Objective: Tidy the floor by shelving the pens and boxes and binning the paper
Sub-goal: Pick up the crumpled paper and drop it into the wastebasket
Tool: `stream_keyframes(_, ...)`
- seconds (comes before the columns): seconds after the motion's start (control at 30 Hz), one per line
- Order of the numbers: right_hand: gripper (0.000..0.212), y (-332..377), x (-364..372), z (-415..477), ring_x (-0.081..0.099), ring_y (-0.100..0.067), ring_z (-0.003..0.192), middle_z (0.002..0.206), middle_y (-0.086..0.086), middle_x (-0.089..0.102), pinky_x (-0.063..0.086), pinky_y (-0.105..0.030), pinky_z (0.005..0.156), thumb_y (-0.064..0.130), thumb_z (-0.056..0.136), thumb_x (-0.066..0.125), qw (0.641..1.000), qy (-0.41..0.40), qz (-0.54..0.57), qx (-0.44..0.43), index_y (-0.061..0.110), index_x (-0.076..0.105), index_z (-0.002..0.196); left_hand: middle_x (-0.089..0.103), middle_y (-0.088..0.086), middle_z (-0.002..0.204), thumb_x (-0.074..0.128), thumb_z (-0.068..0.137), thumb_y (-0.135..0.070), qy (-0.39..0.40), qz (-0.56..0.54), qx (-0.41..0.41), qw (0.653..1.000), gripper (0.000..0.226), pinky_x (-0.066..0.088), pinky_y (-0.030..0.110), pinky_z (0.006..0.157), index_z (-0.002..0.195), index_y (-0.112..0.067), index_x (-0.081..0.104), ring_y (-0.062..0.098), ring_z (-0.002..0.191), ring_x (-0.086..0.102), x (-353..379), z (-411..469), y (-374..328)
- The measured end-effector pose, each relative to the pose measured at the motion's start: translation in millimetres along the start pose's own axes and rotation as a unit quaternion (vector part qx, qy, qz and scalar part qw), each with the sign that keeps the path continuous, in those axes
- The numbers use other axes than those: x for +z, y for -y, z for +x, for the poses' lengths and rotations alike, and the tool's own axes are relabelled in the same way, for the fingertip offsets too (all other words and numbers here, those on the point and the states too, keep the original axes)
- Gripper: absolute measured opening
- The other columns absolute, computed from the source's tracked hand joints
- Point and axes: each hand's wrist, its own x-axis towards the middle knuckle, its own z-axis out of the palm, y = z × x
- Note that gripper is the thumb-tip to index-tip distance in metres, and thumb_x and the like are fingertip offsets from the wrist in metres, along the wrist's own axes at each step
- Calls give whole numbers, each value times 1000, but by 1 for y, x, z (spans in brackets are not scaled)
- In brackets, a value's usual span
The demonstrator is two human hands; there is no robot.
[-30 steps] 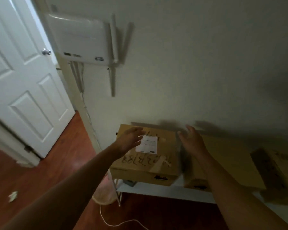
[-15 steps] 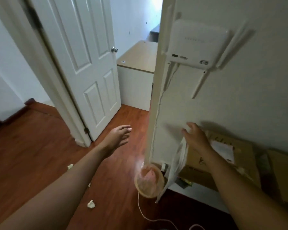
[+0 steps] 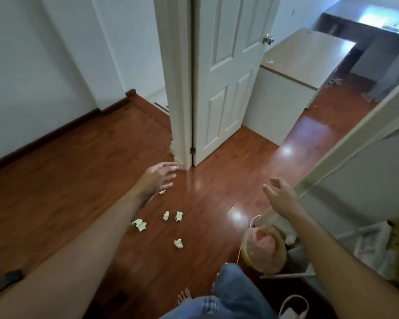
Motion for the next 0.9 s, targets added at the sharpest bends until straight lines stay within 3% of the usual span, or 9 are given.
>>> stream_keyframes(0.27,57,49,78,80,61,-20,129,140,1,66,49,-43,111,49,98,66,998,62,22,-6,19,57,146,74,-2,137,62,107,-30,-51,17,-30,998,29,50,50,115,132,-19,73,23,131,66,-76,41,1)
stream_keyframes(0.5,57,86,135,119,61,-16,128,141,3,65,46,-30,97,50,99,65,993,99,61,29,22,56,147,75,-3,134,61,108,-33,-63,51,-70,994,29,52,49,113,131,-21,74,22,129,67,-112,94,-26)
stream_keyframes(0.63,58,96,161,122,60,-13,121,139,7,63,49,-26,84,52,99,62,990,98,80,62,23,54,148,76,-3,133,60,108,-34,-37,68,-88,993,31,54,46,110,132,-21,73,21,128,68,-128,131,-32)
stream_keyframes(0.77,55,98,195,111,61,-14,117,137,-1,66,51,-34,96,44,100,67,988,60,105,100,16,57,145,77,-5,131,60,108,-37,8,98,-90,991,31,56,44,108,131,-23,74,18,125,70,-152,169,-36)
stream_keyframes(0.9,50,101,233,98,63,-21,122,134,-5,65,55,-41,96,35,101,69,977,10,131,167,12,56,143,77,-8,130,61,107,-41,67,141,-83,984,31,57,41,106,130,-27,74,16,124,71,-190,217,-39)
